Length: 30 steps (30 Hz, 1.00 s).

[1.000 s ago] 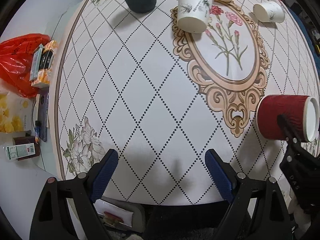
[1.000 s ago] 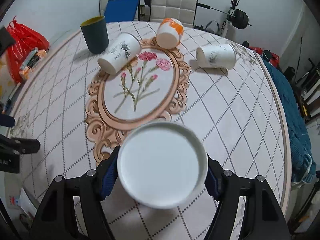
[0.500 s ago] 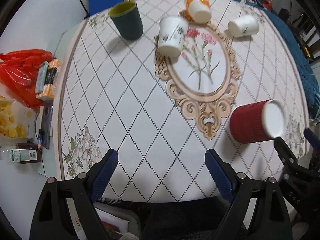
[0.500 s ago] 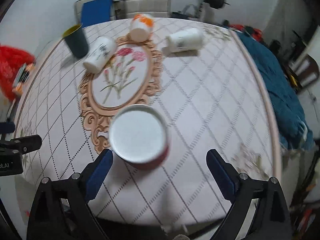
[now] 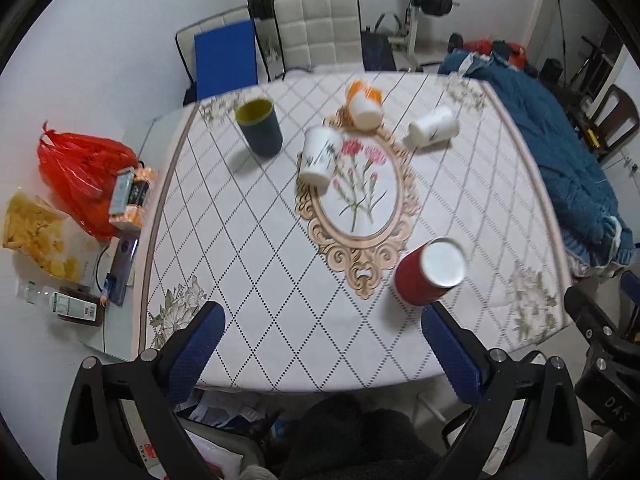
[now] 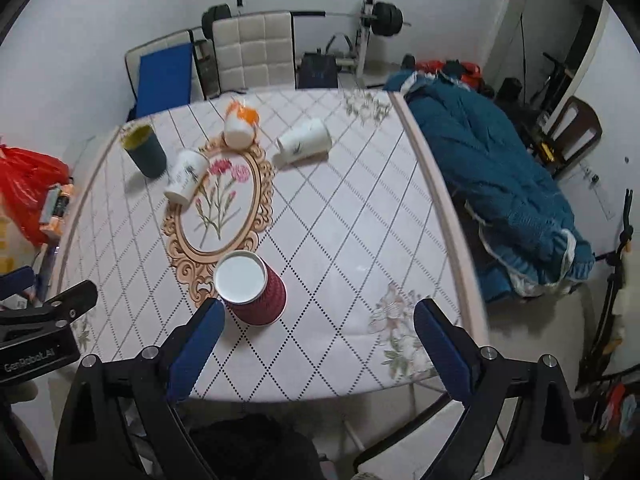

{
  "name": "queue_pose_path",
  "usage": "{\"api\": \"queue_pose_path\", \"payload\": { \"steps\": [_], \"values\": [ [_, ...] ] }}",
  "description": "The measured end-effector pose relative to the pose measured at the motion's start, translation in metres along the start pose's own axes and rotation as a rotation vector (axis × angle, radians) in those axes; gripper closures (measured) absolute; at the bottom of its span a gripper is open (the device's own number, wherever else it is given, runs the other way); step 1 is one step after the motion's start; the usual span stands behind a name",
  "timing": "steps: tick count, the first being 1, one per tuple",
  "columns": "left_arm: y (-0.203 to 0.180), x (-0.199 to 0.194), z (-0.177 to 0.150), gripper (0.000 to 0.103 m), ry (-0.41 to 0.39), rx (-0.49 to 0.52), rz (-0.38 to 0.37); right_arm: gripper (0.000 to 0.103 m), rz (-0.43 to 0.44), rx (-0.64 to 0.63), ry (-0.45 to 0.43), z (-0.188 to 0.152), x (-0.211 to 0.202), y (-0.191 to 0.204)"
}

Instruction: Flip cup upside down

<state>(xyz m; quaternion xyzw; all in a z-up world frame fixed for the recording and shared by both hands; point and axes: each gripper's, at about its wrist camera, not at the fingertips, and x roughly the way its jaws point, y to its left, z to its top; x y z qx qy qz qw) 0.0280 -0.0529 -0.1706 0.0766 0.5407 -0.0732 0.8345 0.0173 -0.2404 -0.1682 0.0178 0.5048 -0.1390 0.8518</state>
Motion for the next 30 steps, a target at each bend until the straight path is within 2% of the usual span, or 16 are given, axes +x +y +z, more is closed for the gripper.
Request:
{"api": "queue_pose_path", "payload": {
  "steps": [9,16,22,30],
  "values": [
    [-0.004,-0.086,-0.018,0.002,-0.099,-0.031,-0.016,0.005,0.010,-0.012,-0.051,-0.005,-0.092,-0.020],
    [-0.004,-0.131,-0.031,0.002,-0.149,-0.059,-0.008,0.005,0.040,-0.016,-0.129,-0.014,-0.158,-0.029],
    [-0.007,-0.154,-0.041,0.002,-0.174,-0.070,0.003,0.005,0.046,-0.014,-0.164,-0.019,-0.195,-0.037],
    [-0.013,-0.171,-0.050,0.002,-0.193,-0.081,0.002,0.005,0.050,-0.026,-0.183,-0.023,-0.223,-0.043]
  ]
}}
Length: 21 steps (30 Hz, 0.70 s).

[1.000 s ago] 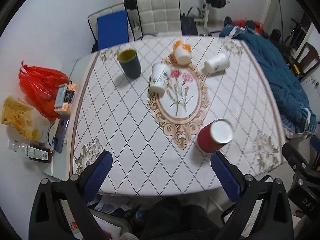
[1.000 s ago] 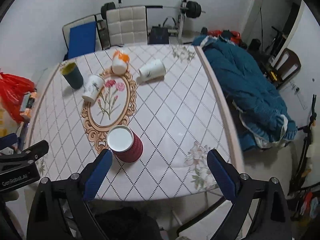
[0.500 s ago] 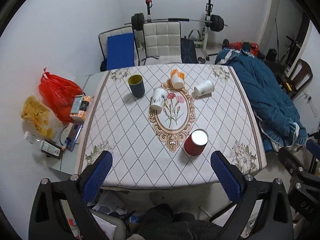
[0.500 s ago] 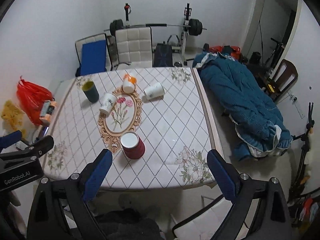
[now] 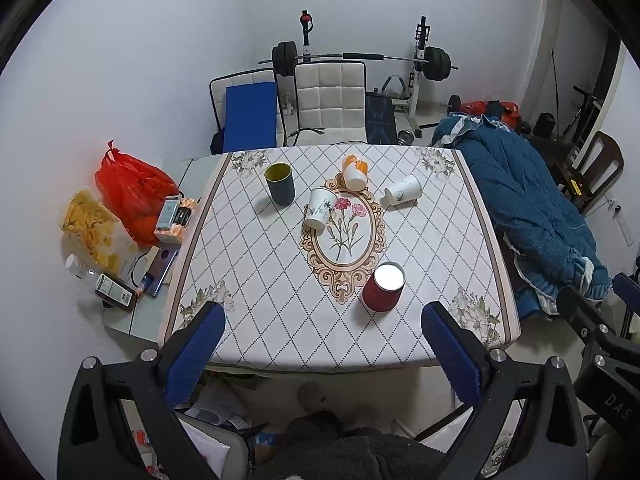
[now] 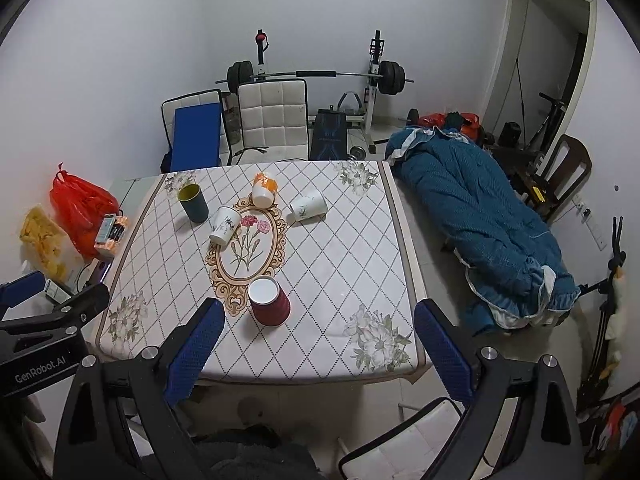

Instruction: Flip cup upside down

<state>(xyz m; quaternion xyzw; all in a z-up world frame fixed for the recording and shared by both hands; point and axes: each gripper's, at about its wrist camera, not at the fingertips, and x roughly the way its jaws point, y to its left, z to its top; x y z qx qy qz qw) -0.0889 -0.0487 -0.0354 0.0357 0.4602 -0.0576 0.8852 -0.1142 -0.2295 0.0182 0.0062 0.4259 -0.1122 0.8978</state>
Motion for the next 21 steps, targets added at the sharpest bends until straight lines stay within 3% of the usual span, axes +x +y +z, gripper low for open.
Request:
{"api": "queue_pose_path", "payload": {
  "steps": [21],
  "values": [
    [-0.002,-0.016,-0.012,0.002,0.003,-0.018,0.012,0.005,0.022,-0.019,0.005,-0.004,-0.003,-0.002]
  ]
}}
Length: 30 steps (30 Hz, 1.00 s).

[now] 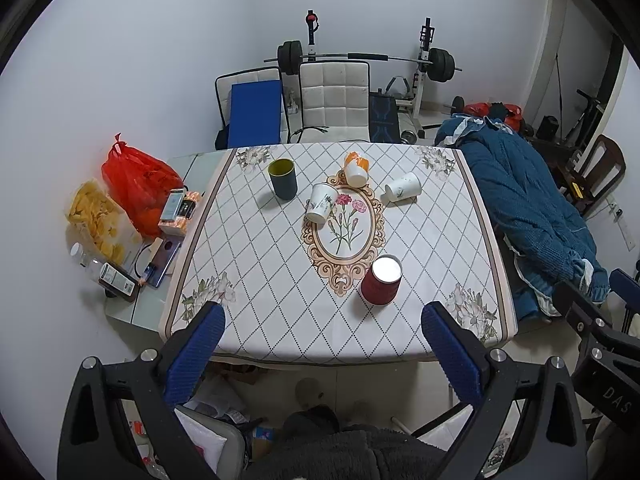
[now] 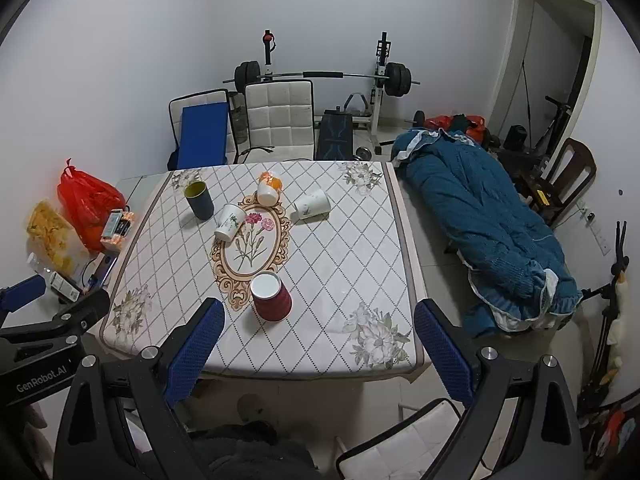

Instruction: Flip cup upside down

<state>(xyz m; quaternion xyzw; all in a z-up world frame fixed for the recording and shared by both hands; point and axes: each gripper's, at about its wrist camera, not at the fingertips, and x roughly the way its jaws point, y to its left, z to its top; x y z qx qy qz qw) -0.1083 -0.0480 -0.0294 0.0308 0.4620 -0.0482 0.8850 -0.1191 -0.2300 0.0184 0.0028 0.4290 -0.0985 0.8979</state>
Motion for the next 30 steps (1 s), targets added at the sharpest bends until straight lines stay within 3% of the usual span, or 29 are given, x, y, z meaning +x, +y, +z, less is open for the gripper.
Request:
{"api": "queue_pose_path", "payload": {
  "steps": [30],
  "values": [
    [0.011,-0.004,-0.002,0.002,-0.013,-0.010,0.012,0.005,0.020,-0.001,-0.010,-0.011,-0.012,0.007]
  ]
}}
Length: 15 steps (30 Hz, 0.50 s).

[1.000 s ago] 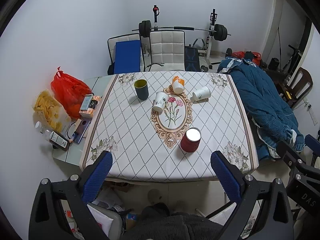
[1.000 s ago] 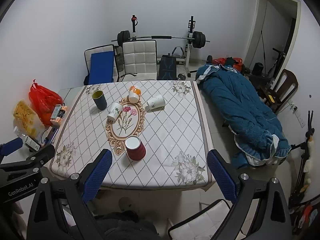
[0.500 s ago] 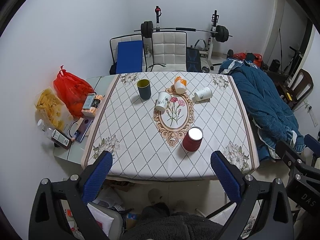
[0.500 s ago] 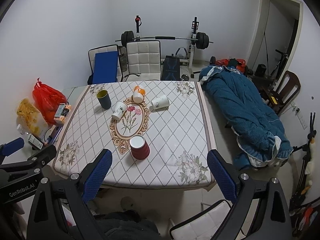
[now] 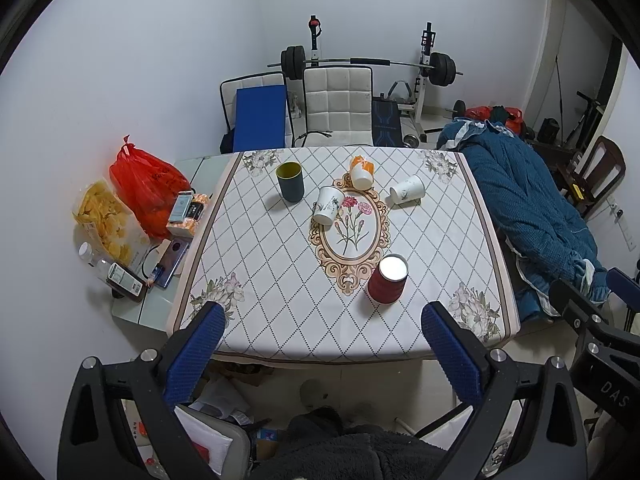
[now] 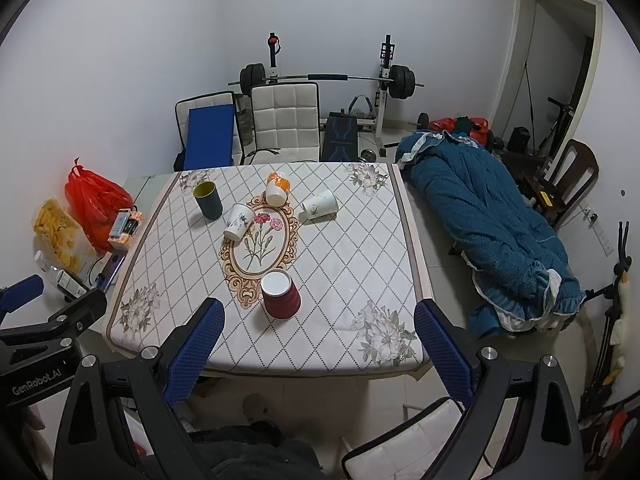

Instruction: Flip cup upside down

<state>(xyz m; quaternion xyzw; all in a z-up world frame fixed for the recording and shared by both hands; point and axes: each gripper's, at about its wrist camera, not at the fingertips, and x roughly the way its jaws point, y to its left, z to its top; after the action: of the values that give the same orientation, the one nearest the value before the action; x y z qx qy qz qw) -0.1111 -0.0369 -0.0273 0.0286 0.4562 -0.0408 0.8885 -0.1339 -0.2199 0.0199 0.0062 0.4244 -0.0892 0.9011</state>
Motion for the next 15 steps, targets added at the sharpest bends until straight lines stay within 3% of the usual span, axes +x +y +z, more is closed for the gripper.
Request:
{"api": "queue_pose_path", "payload": {
  "steps": [15],
  "values": [
    [0.0021,-0.0014,-0.0012,0.002,0.013,0.019,-0.009,0.005,-0.002,0.010,0.004,0.0035,-0.0006,-0.0018]
  ]
}}
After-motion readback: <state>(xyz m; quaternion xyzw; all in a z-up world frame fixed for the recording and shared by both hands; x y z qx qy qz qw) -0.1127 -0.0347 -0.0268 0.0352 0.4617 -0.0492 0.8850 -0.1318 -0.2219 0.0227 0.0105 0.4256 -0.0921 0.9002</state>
